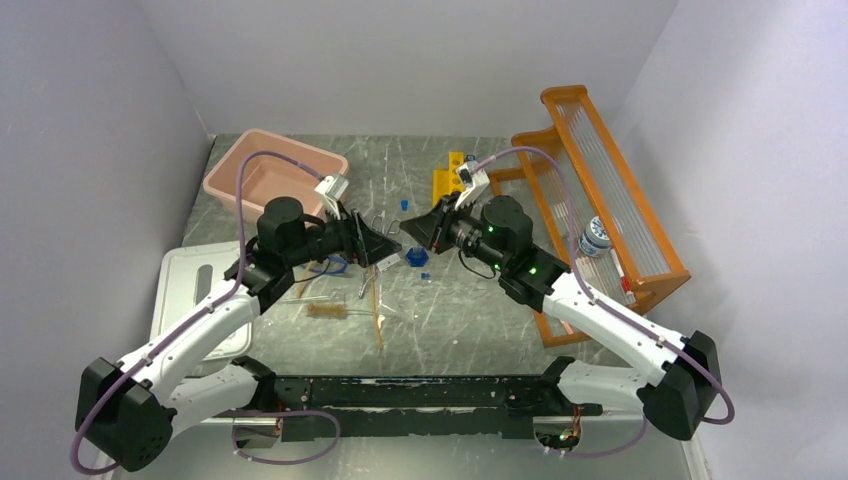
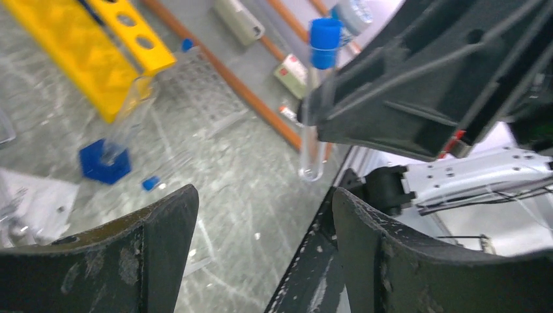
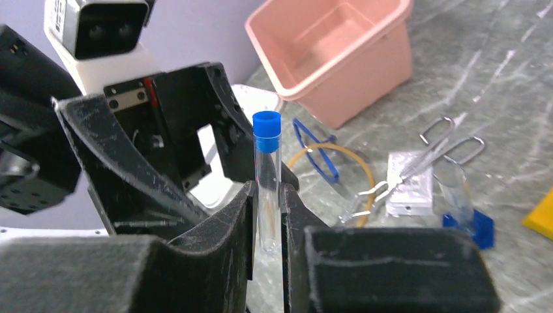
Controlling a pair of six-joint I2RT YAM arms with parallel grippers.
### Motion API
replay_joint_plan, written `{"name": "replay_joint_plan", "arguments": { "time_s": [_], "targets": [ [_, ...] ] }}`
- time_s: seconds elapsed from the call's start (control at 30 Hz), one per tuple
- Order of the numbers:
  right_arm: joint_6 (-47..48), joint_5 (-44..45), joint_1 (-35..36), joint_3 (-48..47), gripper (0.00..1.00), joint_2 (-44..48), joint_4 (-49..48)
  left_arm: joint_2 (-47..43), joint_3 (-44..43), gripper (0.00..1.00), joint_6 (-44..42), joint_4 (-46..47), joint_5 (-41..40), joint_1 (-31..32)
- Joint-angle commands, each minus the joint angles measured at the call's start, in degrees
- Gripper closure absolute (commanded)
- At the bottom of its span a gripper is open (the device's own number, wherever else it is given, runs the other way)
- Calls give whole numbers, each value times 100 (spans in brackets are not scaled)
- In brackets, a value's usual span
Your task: Organize the chemistry lab equipment
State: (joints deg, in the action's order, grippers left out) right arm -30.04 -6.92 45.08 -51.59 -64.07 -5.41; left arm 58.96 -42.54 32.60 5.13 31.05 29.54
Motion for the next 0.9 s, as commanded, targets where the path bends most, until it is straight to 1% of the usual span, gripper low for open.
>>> {"name": "replay_joint_plan", "arguments": {
  "time_s": [0.0,0.1,0.17,0.3,0.33,0.47,0.53,0.6,0.63,0.67,0.77,0.8,0.87],
  "targets": [
    [-584,-186,18,-281,85,-168,-735,73,86,22,617,1230,351,150],
    [-691,-310,18,-334,84,-260,-800,211,177,24,1064,1830,392,202],
    [-772,-384,11,-328,84,-284,-875,303,169,29,1131,1884,204,254],
    [-748,-487,15,-446,84,-379,-740,452,-30,46,953,1381,-214,307],
    [-730,-482,13,-448,84,-379,-701,461,-76,51,916,1355,-247,307],
    [-620,-391,18,-481,83,-378,-483,426,-109,67,740,1475,-287,307],
    [-588,-374,15,-488,83,-379,-390,403,-121,75,567,1546,-166,307],
    [-588,-352,12,-521,82,-378,-267,391,-157,89,264,1556,12,307],
    [-590,-362,10,-553,80,-378,-209,376,-200,95,79,1431,15,313],
    [-590,-333,14,-620,77,-390,-108,360,-236,95,-148,1295,5,315],
    [-576,-187,-37,-1048,59,-507,578,265,-333,95,-919,891,25,316],
    [-530,-172,-62,-1288,56,-597,940,229,-364,95,-1174,753,24,316],
    [-412,-145,-117,-1775,52,-808,1503,194,-433,95,-1646,463,16,315]
  ]
}}
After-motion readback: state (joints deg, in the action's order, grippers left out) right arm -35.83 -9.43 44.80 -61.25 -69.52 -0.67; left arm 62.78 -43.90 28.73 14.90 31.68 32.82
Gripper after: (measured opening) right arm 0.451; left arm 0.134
